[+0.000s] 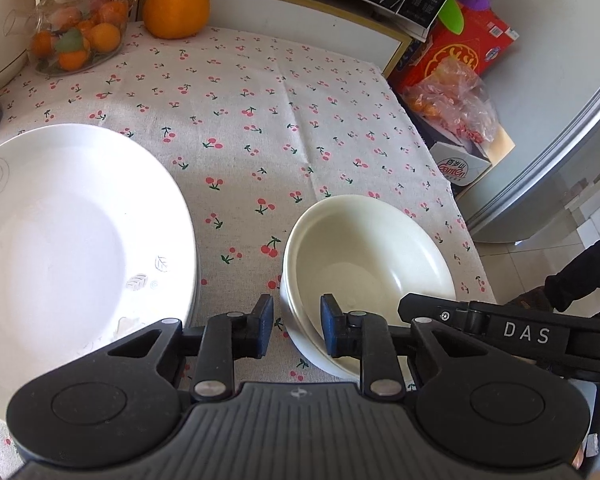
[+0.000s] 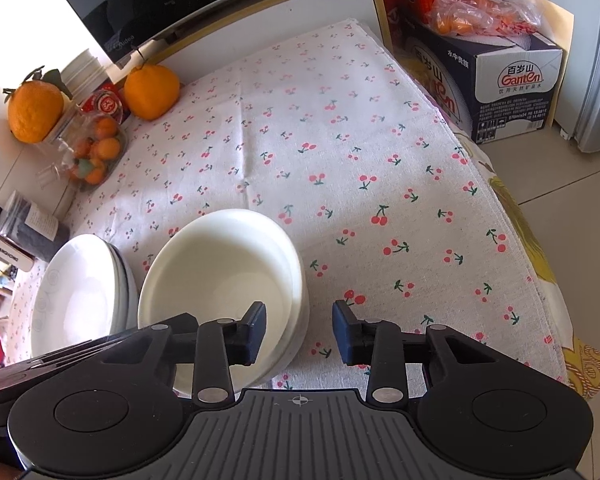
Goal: Organize plates and bowls
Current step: 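Lift the bowl stack with both grippers and carry it over the plate stack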
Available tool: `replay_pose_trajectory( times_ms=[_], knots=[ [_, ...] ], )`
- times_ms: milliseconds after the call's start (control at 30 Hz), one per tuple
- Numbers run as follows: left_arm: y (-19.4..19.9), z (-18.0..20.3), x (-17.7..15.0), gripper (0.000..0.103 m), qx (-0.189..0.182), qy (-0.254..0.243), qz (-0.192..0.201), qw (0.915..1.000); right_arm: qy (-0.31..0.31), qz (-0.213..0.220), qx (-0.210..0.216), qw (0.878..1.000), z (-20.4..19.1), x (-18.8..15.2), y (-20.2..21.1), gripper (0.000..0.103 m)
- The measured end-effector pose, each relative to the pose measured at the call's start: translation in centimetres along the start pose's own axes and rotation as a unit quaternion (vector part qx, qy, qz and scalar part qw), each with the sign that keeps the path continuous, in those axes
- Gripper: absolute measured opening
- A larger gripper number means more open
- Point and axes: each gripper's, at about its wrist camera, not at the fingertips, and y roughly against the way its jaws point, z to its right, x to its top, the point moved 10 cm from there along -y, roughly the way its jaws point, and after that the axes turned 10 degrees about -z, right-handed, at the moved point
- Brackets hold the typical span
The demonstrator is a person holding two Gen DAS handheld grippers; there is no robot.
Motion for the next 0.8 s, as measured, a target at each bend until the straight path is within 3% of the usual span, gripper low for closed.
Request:
replay_pose_trajectory(
  times_ms=[67,367,800],
  knots=[
    [0.0,0.2,0.0,0.020,0.003,-0.009,0.001,1.0000,0.007,0.000,0.004,1.000,-0.4,-0.1,0.0,0.021],
    [0.8,0.8,0.0,0.020,0.000,-0.018,0.012,0.9998,0.023,0.024,-0.005,0.999,-0.6,0.2,1.0,0.021],
    [5.3,1.8,1.2,0.020,-0.014,-0.030,0.077,0.9965,0.045,0.119,0.018,0.992,-2.8,1.8,5.2,0.021]
  ],
)
